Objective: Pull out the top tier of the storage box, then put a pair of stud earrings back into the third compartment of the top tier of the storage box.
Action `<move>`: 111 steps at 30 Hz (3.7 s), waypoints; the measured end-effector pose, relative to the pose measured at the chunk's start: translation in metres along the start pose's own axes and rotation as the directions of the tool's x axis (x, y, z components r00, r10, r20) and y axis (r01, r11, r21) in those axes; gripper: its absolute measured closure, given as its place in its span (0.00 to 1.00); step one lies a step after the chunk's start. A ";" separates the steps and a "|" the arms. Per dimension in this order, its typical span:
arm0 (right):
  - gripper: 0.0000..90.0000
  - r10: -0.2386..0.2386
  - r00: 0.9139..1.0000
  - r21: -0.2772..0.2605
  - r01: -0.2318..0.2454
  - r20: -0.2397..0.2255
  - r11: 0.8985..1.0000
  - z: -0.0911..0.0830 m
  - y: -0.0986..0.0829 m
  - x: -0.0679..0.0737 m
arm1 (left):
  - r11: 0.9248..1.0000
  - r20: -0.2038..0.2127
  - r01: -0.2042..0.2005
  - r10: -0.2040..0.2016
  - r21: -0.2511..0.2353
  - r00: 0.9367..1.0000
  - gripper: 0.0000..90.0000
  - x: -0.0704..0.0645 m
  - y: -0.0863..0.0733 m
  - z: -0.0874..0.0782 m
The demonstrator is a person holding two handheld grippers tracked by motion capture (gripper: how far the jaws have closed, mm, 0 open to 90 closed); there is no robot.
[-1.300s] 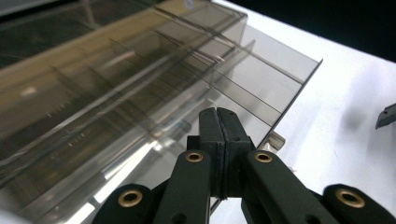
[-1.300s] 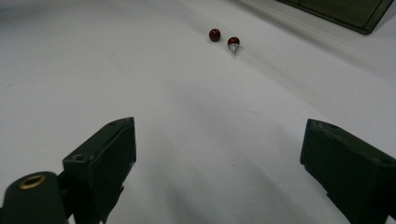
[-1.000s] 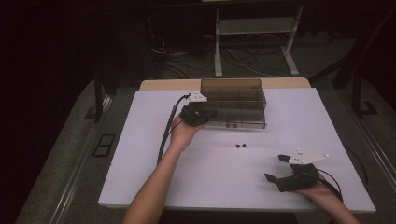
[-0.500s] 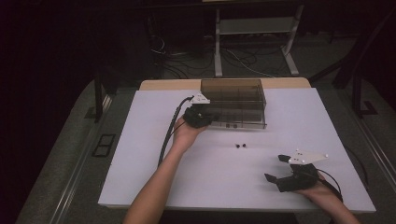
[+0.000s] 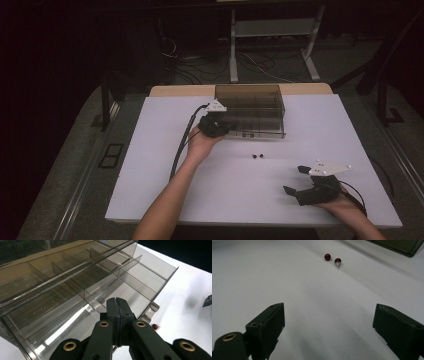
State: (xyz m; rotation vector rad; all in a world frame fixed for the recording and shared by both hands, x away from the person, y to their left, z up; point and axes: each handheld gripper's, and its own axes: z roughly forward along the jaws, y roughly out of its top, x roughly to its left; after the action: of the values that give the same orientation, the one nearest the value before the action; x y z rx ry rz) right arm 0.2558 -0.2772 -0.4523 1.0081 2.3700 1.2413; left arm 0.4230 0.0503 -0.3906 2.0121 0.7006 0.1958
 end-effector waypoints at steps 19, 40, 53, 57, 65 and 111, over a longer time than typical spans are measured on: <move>0.11 -0.003 1.000 -0.002 0.003 0.001 1.000 -0.001 0.000 -0.001 | 1.000 0.017 -0.024 0.024 0.019 1.000 0.99 -0.005 0.000 -0.003; 0.11 0.000 1.000 -0.001 0.000 0.010 1.000 -0.002 0.000 0.000 | 0.999 0.030 0.005 -0.004 -0.038 1.000 0.81 -0.004 -0.004 -0.054; 0.11 -0.004 1.000 -0.003 0.004 0.008 1.000 -0.002 -0.001 0.000 | 1.000 0.010 0.007 -0.007 -0.023 1.000 0.62 -0.002 -0.023 -0.077; 0.11 -0.004 1.000 -0.003 0.004 0.008 1.000 -0.002 0.000 0.000 | 0.999 0.000 0.002 -0.002 -0.041 1.000 0.52 -0.003 -0.031 -0.086; 0.11 -0.004 1.000 0.001 0.004 0.008 1.000 -0.001 -0.001 0.000 | 0.999 -0.020 0.002 -0.003 -0.053 1.000 0.39 -0.005 -0.049 -0.097; 0.11 0.029 1.000 -0.015 -0.029 -0.006 0.999 0.002 0.018 -0.008 | 1.000 -0.062 0.005 -0.006 -0.003 0.998 0.00 -0.037 -0.134 -0.106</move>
State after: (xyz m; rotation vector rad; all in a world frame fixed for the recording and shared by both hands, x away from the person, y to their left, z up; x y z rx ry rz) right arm 0.2711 -0.2744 -0.4395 1.0395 2.3549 1.2715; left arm 0.2962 0.1593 -0.4413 2.0081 0.7441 0.2566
